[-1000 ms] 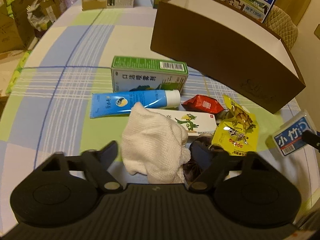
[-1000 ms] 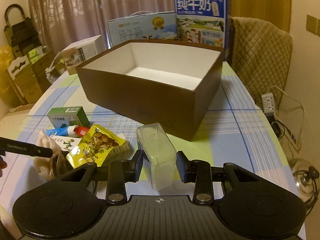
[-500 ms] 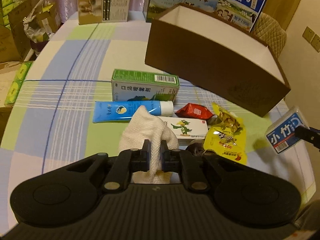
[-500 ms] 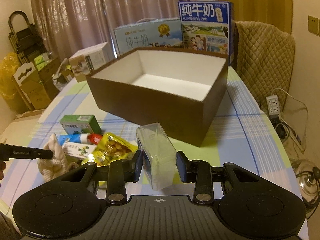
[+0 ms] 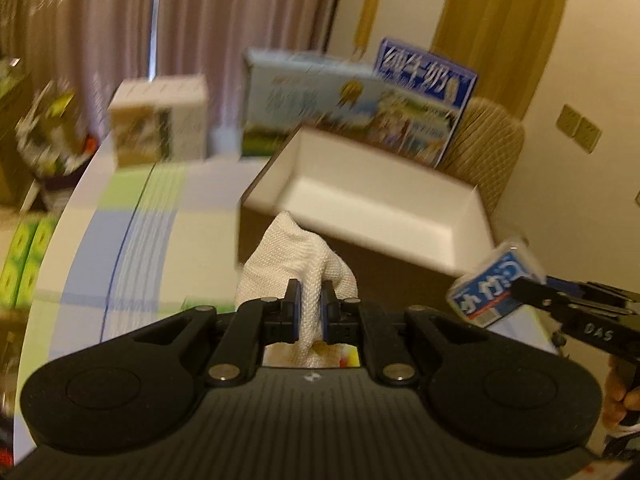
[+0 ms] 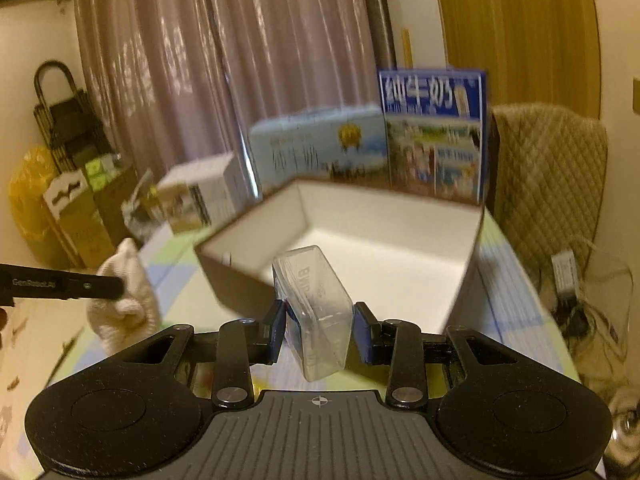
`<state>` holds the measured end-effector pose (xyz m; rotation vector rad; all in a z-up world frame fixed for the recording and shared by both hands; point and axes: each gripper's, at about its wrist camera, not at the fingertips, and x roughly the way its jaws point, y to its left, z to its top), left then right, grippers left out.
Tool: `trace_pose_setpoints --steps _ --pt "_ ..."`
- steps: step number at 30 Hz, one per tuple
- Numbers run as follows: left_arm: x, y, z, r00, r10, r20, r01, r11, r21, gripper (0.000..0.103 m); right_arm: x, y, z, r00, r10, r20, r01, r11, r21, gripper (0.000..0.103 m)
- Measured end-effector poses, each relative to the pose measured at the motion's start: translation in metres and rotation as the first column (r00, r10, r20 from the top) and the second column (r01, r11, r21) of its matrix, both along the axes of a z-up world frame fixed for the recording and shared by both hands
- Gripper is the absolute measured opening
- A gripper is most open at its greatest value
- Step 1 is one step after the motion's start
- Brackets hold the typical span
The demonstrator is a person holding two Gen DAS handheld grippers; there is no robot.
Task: Organize objects
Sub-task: 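Carry both items into the brown box and open both tools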
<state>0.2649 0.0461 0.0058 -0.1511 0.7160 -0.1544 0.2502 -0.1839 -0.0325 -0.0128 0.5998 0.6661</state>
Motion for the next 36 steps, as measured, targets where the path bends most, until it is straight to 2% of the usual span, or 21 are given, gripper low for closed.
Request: trace_pose_setpoints --steps 5,9,12,21,26,31,33,35,36 --pt "0.047 -0.022 0.017 0.998 -0.038 0.046 0.039 0.999 -0.033 0.007 0.034 0.016 0.018 0.998 -0.045 0.049 0.043 0.998 0.041 0.033" --pt "0.089 -0.040 0.017 0.998 -0.050 0.041 0.052 0.998 -0.041 0.007 0.064 0.030 0.011 0.993 -0.112 0.037 0.110 0.993 0.044 0.033" --pt "0.118 -0.053 0.007 0.998 -0.059 0.002 0.059 0.998 -0.031 0.007 0.086 0.039 -0.002 0.988 -0.154 0.003 0.154 0.987 0.040 0.033" --pt "0.180 -0.079 -0.043 0.991 -0.091 -0.102 0.095 0.995 0.029 0.007 0.129 0.053 -0.055 0.972 -0.221 -0.084 0.213 0.972 -0.102 0.033" --pt "0.198 -0.092 -0.069 0.984 -0.111 -0.142 0.120 0.991 0.053 0.007 0.136 0.054 -0.076 0.970 -0.220 -0.099 0.204 0.967 -0.151 0.033" --pt "0.203 -0.100 -0.081 0.980 -0.125 -0.152 0.137 0.988 0.067 0.008 0.142 0.057 -0.085 0.971 -0.216 -0.101 0.199 0.967 -0.161 0.033" --pt "0.204 -0.101 -0.082 0.979 -0.136 -0.150 0.146 0.988 0.059 0.011 0.144 0.058 -0.085 0.972 -0.211 -0.103 0.194 0.968 -0.157 0.033" --pt "0.205 -0.102 -0.083 0.979 -0.137 -0.148 0.147 0.987 0.061 0.027 0.144 0.059 -0.085 0.973 -0.211 -0.095 0.195 0.969 -0.153 0.033" --pt "0.204 -0.102 -0.083 0.980 -0.135 -0.145 0.146 0.987 0.064 0.028 0.143 0.060 -0.085 0.974 -0.211 -0.087 0.195 0.968 -0.158 0.035"
